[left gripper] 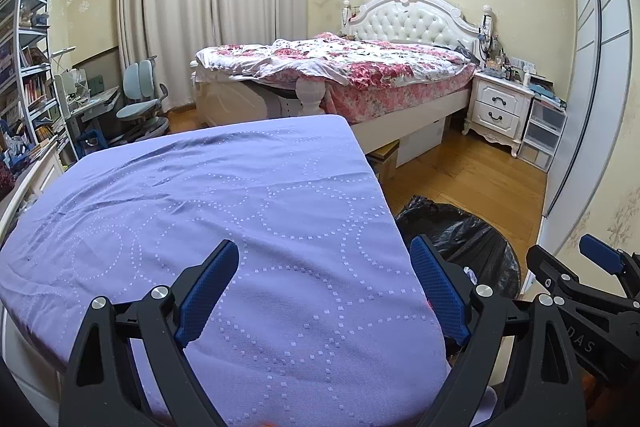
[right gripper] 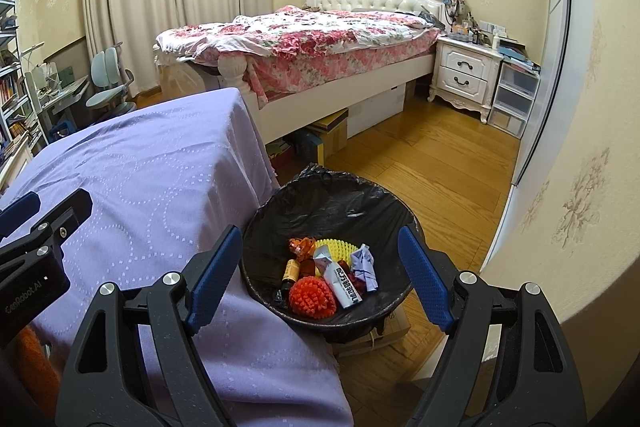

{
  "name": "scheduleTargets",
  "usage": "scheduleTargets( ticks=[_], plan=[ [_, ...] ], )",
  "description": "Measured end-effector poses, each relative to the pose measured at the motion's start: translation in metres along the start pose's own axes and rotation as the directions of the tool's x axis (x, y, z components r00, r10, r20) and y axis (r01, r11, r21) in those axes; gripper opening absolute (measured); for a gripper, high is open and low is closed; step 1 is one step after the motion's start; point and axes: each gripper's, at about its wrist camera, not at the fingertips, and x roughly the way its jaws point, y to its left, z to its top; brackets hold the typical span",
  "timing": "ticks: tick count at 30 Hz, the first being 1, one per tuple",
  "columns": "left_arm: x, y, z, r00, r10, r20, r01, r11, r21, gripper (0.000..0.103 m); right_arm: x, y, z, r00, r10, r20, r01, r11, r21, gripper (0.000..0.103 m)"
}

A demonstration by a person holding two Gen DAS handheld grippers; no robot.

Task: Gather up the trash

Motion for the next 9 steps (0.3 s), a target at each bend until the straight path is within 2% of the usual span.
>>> scheduleTargets(
  ticks=[5, 9],
  plan=[
    [0.005, 0.009, 0.000, 1.000, 0.010, -0.016, -0.011, 1.000, -0.021, 0.088, -0.003, 0.009, -0.003, 1.000, 0.010, -0.007, -0.010, 1.000, -0.015, 0.078],
    [0.014, 0.025, 0.000, 0.998, 0.048, -0.040, -0.050, 0.998, -0.042, 0.088, 0.004, 0.018, 0.000, 0.999, 0.025, -0.020, -0.026, 0.999, -0.042, 0.078]
  ],
)
